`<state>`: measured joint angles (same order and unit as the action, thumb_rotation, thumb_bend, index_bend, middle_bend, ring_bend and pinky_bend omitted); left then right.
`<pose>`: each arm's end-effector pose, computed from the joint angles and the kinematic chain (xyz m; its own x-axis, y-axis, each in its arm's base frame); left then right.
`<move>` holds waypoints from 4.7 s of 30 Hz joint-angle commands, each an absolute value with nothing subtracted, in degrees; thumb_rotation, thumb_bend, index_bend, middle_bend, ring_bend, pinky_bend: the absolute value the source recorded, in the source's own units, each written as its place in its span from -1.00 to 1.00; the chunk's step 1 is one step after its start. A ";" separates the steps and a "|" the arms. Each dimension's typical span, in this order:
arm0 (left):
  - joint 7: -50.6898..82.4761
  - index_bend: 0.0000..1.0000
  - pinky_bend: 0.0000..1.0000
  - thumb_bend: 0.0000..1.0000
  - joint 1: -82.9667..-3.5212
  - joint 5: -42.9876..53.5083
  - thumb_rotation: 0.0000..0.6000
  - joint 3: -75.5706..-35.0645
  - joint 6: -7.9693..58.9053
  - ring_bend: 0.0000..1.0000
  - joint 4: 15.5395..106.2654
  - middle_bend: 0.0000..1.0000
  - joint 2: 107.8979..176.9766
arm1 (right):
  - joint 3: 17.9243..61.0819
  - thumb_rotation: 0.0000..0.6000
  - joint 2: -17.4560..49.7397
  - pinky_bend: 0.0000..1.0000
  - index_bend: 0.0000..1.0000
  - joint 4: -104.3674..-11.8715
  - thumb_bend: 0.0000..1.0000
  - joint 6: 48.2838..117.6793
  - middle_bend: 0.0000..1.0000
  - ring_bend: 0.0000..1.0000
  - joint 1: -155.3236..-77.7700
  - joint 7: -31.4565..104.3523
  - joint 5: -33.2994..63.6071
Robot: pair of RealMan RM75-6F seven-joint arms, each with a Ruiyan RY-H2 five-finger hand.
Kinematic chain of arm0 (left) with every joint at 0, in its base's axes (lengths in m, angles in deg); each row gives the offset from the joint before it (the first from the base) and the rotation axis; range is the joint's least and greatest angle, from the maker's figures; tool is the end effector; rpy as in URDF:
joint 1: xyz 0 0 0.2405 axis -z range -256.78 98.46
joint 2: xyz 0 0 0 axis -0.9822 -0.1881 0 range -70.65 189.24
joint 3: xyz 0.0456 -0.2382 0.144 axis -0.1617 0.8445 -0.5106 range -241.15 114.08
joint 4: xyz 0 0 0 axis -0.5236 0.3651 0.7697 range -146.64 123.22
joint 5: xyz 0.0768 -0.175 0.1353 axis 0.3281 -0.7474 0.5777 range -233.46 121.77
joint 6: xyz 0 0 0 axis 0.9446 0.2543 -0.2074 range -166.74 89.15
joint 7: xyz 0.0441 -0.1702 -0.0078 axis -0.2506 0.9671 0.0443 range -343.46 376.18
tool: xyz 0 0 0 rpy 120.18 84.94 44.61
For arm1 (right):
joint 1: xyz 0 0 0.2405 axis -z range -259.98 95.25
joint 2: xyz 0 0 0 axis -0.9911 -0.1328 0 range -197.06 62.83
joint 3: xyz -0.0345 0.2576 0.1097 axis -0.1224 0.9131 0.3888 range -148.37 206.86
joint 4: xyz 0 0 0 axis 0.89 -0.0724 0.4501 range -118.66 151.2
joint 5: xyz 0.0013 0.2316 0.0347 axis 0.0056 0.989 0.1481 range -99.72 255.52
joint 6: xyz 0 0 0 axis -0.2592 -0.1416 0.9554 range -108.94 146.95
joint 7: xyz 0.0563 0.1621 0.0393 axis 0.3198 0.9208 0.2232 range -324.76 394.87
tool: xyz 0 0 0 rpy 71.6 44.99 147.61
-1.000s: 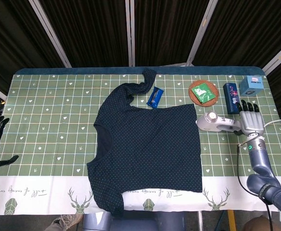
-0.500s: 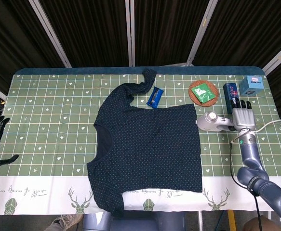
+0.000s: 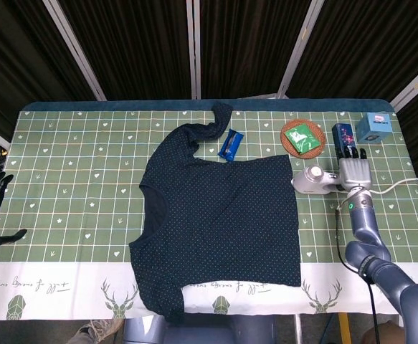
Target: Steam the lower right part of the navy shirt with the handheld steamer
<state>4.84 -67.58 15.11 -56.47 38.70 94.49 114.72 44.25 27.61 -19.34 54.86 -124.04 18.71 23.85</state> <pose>-0.3123 0.2633 0.1781 0.4502 0.0574 0.8911 0.8864 0.0915 -0.4537 -0.3727 -0.4986 0.0468 0.6198 -0.2982 0.7259 -0.7259 0.1335 0.6747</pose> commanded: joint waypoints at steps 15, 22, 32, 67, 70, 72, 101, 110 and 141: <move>4.78 -1.00 -1.00 -1.00 -67.34 14.71 1.00 -56.63 38.35 -1.00 94.10 -1.00 114.95 | 41.89 1.00 27.52 0.76 0.62 -16.22 1.00 52.71 0.28 0.22 -123.56 37.28 12.96; 5.40 -1.00 -1.00 -1.00 -67.37 15.03 1.00 -56.68 38.35 -1.00 94.32 -1.00 114.70 | 40.87 1.00 25.68 0.78 0.62 -17.09 1.00 59.49 0.28 0.22 -122.28 48.99 6.42; 6.80 -1.00 -1.00 -1.00 -67.56 15.71 1.00 -56.83 38.40 -1.00 94.81 -1.00 113.98 | 36.38 1.00 25.22 0.80 0.62 -20.16 1.00 77.68 0.28 0.23 -121.71 59.59 -6.06; 8.25 -1.00 -1.00 -1.00 -67.32 14.91 1.00 -56.78 37.47 -1.00 94.38 -1.00 113.40 | 25.17 1.00 33.50 0.80 0.62 -28.26 1.00 84.75 0.28 0.23 -127.24 56.96 -22.02; 8.03 -1.00 -1.00 -1.00 -67.27 14.93 1.00 -56.87 37.39 -1.00 94.40 -1.00 113.51 | 24.68 1.00 33.72 0.80 0.62 -26.94 1.00 85.33 0.28 0.23 -126.74 58.20 -22.14; 7.89 -1.00 -1.00 -1.00 -67.23 15.01 1.00 -56.90 37.39 -1.00 94.41 -1.00 113.58 | 24.15 1.00 34.03 0.80 0.62 -25.69 1.00 85.92 0.28 0.23 -126.05 59.22 -22.21; 6.19 -1.00 -1.00 -1.00 -66.82 15.15 1.00 -57.39 37.10 -1.00 94.52 -1.00 114.39 | 20.13 1.00 39.43 0.80 0.61 -3.16 1.00 93.99 0.27 0.23 -120.50 68.55 -24.21; 6.25 -1.00 -1.00 -1.00 -66.83 14.98 1.00 -57.32 37.21 -1.00 94.50 -1.00 114.38 | 18.78 1.00 40.24 0.80 0.60 -5.34 1.00 96.41 0.27 0.23 -121.47 68.41 -26.08; 6.38 -1.00 -1.00 -1.00 -66.66 15.07 1.00 -57.51 36.85 -1.00 94.34 -1.00 114.43 | 15.97 1.00 38.87 0.80 0.60 -10.97 1.00 99.27 0.27 0.23 -123.19 60.94 -30.02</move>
<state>6.39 -66.66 15.07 -57.51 36.86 94.35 114.42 15.87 38.99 -11.44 99.44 -123.44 60.81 -30.27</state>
